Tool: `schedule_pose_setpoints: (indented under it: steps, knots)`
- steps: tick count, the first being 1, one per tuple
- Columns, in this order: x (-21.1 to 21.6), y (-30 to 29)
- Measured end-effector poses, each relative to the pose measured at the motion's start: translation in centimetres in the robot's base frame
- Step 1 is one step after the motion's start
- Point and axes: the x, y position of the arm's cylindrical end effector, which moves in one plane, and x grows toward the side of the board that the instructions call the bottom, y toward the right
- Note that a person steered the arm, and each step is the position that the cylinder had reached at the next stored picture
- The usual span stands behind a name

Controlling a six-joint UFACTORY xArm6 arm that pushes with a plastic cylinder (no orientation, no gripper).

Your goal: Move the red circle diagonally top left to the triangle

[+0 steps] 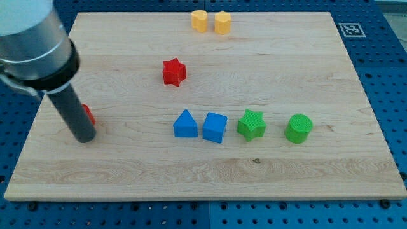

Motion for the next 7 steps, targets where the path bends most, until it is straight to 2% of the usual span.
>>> schedule_pose_setpoints:
  steps: [2, 4, 7]
  knots:
    - [-1.8, -4.3]
    - [-2.0, -1.1]
    - [-2.6, -0.1]
